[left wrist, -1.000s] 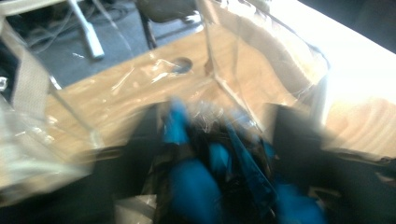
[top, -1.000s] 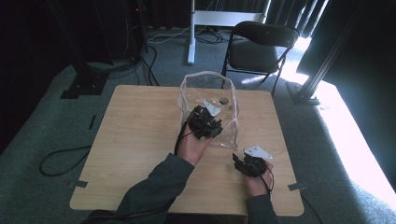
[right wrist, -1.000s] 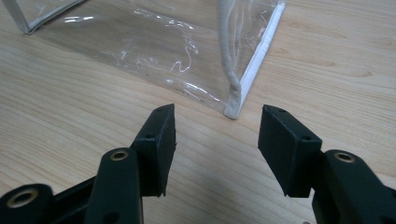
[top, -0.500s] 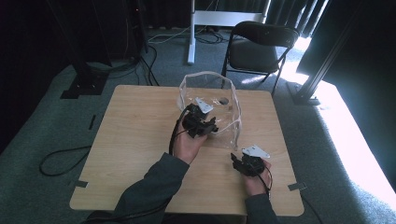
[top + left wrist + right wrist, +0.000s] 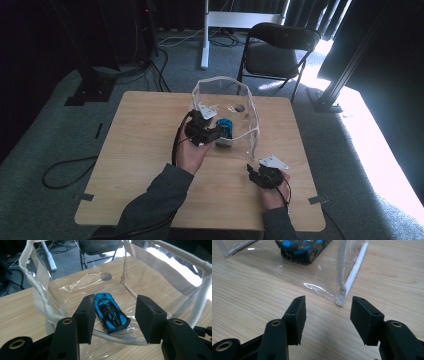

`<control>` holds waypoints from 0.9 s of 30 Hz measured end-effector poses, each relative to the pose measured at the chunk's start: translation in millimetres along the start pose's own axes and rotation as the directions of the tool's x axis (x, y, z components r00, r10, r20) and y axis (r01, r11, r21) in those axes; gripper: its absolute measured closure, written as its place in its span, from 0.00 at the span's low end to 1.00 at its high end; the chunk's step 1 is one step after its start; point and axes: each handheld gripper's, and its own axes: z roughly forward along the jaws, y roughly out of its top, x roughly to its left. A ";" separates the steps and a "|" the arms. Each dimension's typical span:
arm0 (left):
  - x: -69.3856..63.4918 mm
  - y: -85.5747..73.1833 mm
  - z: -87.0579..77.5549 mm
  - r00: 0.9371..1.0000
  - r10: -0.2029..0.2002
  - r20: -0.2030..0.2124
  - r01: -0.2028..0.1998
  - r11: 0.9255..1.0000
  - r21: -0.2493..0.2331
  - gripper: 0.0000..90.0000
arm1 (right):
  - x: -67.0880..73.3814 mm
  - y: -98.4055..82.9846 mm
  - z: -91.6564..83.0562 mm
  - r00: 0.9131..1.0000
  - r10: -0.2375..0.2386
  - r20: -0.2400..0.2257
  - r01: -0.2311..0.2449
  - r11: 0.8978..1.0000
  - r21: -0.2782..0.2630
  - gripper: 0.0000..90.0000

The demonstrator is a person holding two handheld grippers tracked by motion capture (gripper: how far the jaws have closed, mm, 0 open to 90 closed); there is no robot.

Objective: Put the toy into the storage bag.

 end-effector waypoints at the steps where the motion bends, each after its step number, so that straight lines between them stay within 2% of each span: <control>1: 0.7 -0.4 -1.7 1.000 0.003 0.004 -0.003 1.000 -0.005 0.57 | 0.0 0.1 -0.1 1.000 0.000 0.000 0.000 1.000 0.001 0.51; 8: 9.0 -1.6 -17.4 1.000 -0.012 0.011 0.013 0.999 -0.043 0.56 | -0.3 -0.1 -0.2 1.000 0.002 0.002 -0.002 1.000 -0.001 0.51; 15: 23.9 -4.7 -27.6 0.999 -0.040 -0.010 0.039 0.997 -0.064 0.55 | -1.6 -0.6 1.0 1.000 0.000 0.004 0.000 1.000 0.003 0.51; 19: 32.0 -9.0 -31.5 0.998 -0.054 -0.024 0.053 0.996 -0.069 0.55 | -2.1 -0.9 1.0 1.000 -0.004 0.011 0.004 1.000 0.005 0.51; 21: 32.0 -9.0 -31.5 0.998 -0.054 -0.024 0.053 0.996 -0.069 0.55 | -2.2 -0.9 1.1 1.000 -0.006 0.012 0.006 1.000 0.004 0.51; 22: 37.0 -13.1 -32.4 0.997 -0.063 -0.032 0.061 0.996 -0.065 0.55 | -2.4 -0.9 1.3 1.000 -0.008 0.013 0.008 1.000 0.006 0.51; 27: 45.8 -20.7 -30.3 0.996 -0.076 -0.048 0.073 0.996 -0.053 0.55 | -2.9 -1.3 1.4 1.000 -0.011 0.019 0.011 1.000 0.008 0.51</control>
